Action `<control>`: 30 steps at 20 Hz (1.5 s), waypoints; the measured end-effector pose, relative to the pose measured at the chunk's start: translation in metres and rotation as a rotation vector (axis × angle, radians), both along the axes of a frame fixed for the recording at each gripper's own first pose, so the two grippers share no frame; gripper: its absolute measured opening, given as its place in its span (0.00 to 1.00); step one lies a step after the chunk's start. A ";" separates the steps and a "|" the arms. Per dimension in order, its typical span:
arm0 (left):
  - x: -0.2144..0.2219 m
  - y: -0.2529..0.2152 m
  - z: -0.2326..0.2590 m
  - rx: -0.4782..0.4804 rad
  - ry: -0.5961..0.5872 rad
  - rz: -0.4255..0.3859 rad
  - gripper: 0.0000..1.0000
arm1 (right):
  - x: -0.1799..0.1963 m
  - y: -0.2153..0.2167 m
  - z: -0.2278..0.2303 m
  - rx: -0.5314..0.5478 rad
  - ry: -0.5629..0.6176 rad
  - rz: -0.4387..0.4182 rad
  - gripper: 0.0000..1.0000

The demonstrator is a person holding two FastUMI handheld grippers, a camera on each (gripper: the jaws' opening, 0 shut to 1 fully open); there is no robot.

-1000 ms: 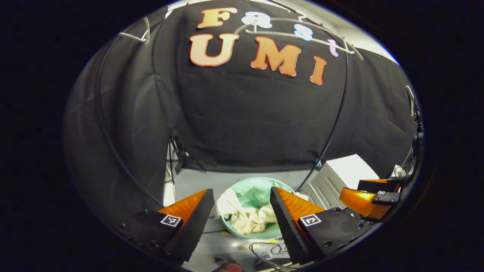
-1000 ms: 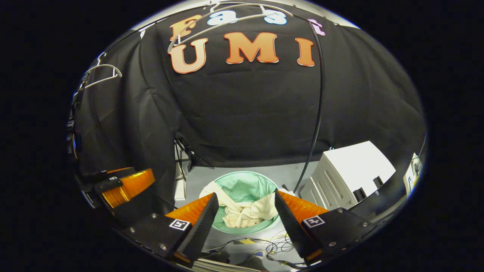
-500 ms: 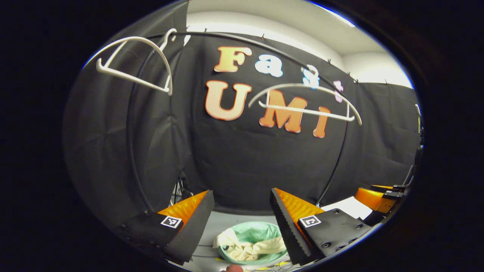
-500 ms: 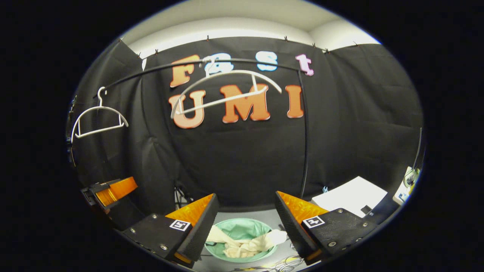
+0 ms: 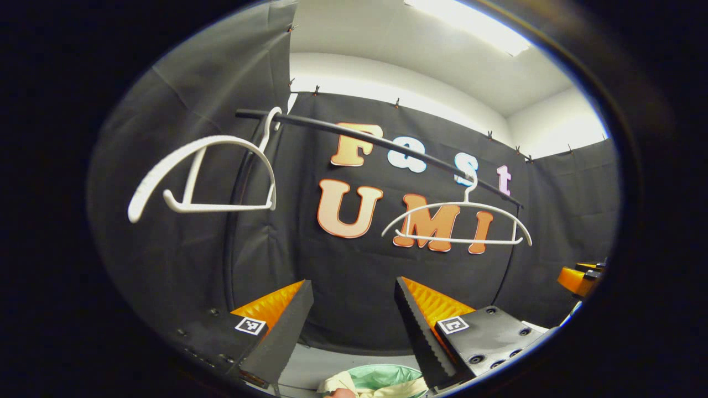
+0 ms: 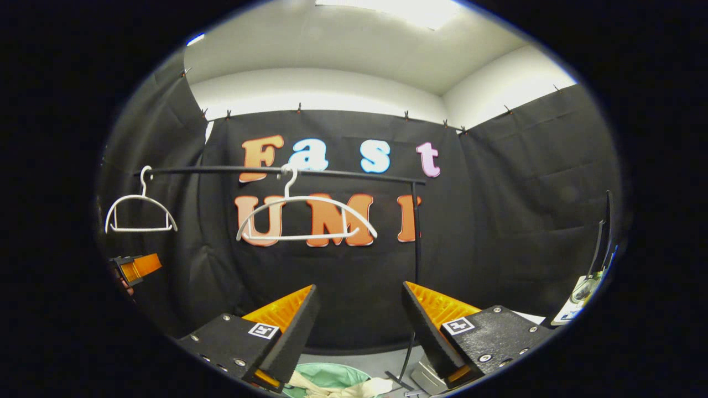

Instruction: Grasp the clothes on the hanger with both hands and then place them into the laundry hamper below.

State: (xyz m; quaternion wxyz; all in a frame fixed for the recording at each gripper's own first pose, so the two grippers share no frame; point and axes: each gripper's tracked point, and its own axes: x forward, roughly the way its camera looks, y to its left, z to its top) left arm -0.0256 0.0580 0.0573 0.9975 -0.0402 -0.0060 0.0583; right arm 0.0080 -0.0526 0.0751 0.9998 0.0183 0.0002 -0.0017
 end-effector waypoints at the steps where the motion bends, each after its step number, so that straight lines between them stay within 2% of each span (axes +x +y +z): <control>1: -0.003 0.001 0.005 0.000 -0.014 0.001 0.97 | -0.001 0.000 0.007 0.000 -0.023 -0.002 0.92; 3: -0.008 0.002 0.015 0.001 -0.053 0.001 1.00 | -0.003 -0.005 0.020 0.000 -0.056 -0.016 0.92; 5: -0.009 0.000 0.026 0.014 -0.109 -0.001 0.93 | -0.005 -0.010 0.025 -0.012 -0.077 -0.027 0.92; 6: -0.009 0.000 0.029 0.027 -0.121 0.002 0.96 | -0.006 -0.013 0.025 -0.021 -0.076 -0.035 0.92; 11: -0.011 0.001 0.037 0.042 -0.156 0.023 0.97 | -0.009 -0.011 0.035 -0.030 -0.127 -0.027 0.92; 12: -0.012 0.001 0.037 0.038 -0.162 0.024 0.93 | -0.008 -0.011 0.036 -0.033 -0.135 -0.025 0.92; 13: -0.012 0.002 0.037 0.035 -0.162 0.026 0.96 | -0.005 -0.011 0.032 -0.042 -0.127 -0.028 0.92; 18: -0.013 0.002 0.040 0.036 -0.176 0.021 0.93 | 0.000 -0.008 0.023 -0.027 -0.098 -0.019 0.92; 20: -0.011 0.001 0.040 0.038 -0.179 0.015 0.96 | 0.001 -0.009 0.019 -0.016 -0.088 -0.017 0.92; 21: -0.010 0.000 0.040 0.039 -0.179 0.012 0.93 | 0.003 -0.010 0.017 -0.016 -0.086 -0.018 0.92; 24: -0.009 -0.001 0.039 0.038 -0.182 0.009 0.93 | 0.005 -0.014 0.017 -0.048 -0.089 -0.023 0.92; 25: -0.010 -0.002 0.039 0.038 -0.185 0.009 0.96 | 0.006 -0.015 0.019 -0.058 -0.094 -0.024 0.92; 30: -0.011 0.000 0.040 0.052 -0.178 0.009 0.96 | 0.004 -0.011 0.021 -0.055 -0.101 -0.014 0.92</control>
